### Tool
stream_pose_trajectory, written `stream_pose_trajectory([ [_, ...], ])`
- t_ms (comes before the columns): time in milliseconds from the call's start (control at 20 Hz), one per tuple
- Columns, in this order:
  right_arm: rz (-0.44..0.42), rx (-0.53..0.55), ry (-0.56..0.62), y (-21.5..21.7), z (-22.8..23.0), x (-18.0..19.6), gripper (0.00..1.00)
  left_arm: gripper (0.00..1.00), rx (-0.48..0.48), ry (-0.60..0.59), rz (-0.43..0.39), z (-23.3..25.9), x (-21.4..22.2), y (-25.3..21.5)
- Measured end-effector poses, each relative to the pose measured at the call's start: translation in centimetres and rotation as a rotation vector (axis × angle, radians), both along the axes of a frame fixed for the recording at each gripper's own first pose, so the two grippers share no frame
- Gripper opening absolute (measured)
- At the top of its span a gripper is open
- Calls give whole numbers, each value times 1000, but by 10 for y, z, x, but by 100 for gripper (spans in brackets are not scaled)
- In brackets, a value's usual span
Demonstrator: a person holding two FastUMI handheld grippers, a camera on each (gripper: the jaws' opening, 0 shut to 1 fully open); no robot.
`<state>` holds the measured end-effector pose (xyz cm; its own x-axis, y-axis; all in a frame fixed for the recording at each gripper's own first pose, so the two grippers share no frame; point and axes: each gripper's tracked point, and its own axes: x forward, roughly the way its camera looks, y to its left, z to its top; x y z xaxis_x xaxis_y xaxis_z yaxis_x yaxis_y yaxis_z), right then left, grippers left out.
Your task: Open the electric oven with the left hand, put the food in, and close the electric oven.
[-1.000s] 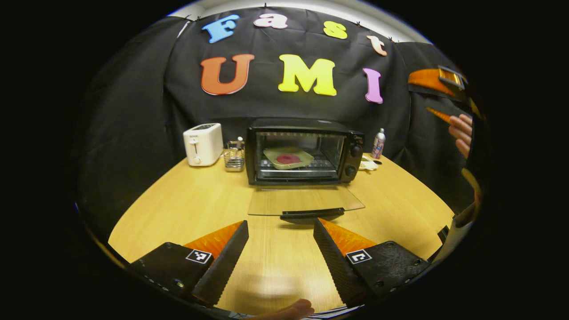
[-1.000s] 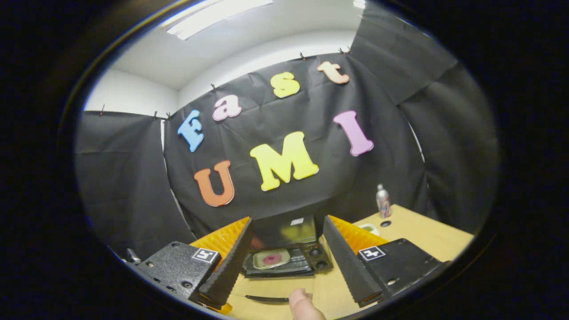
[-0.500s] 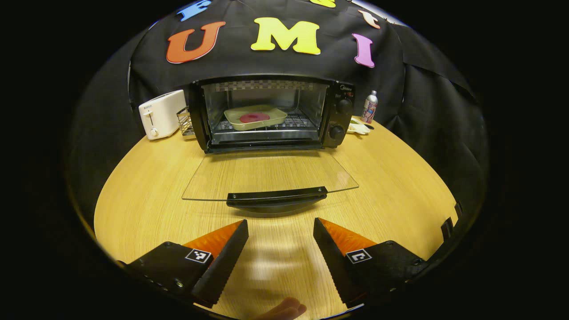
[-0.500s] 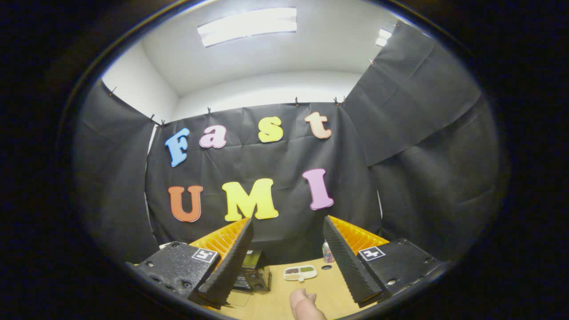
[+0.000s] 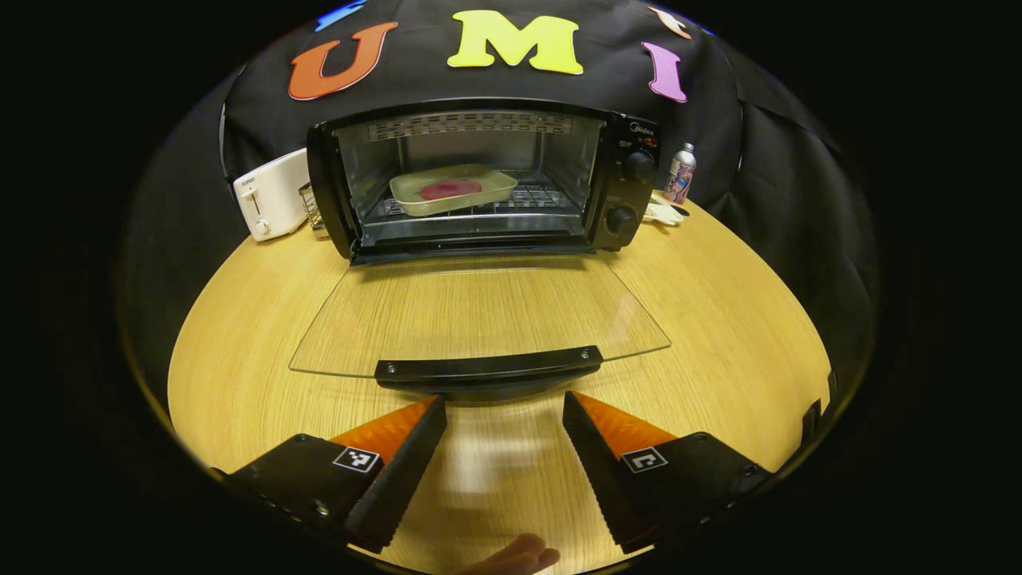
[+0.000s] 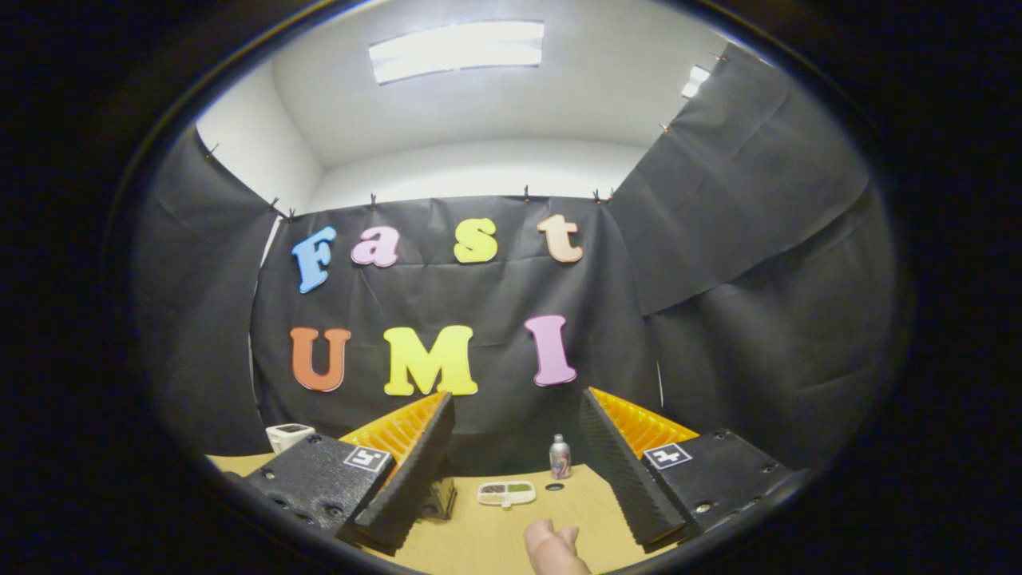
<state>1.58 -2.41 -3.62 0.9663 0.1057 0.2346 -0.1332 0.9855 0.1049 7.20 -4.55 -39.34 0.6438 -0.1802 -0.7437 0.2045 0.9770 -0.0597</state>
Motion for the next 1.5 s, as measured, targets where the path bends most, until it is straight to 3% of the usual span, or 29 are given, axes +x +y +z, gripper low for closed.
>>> stream_pose_trajectory([
  [200,-13,0,12,-11,-2,-8,95,94,-5,1,20,4,1,5],
  [400,38,6,39,-4,-4,-17,95,93,30,-33,15,15,6,10],
  [950,1,6,11,-27,14,-53,95,93,-4,-26,49,26,13,10],
  [1350,-4,-3,8,-31,17,-64,95,93,51,-142,57,67,33,10],
  [1400,-10,-2,7,-33,18,-64,95,100,57,-170,59,73,37,11],
  [1450,-14,-3,7,-34,18,-64,95,94,57,-195,59,77,42,11],
  [1500,-13,-4,9,-34,17,-63,95,95,51,-197,63,80,44,11],
])
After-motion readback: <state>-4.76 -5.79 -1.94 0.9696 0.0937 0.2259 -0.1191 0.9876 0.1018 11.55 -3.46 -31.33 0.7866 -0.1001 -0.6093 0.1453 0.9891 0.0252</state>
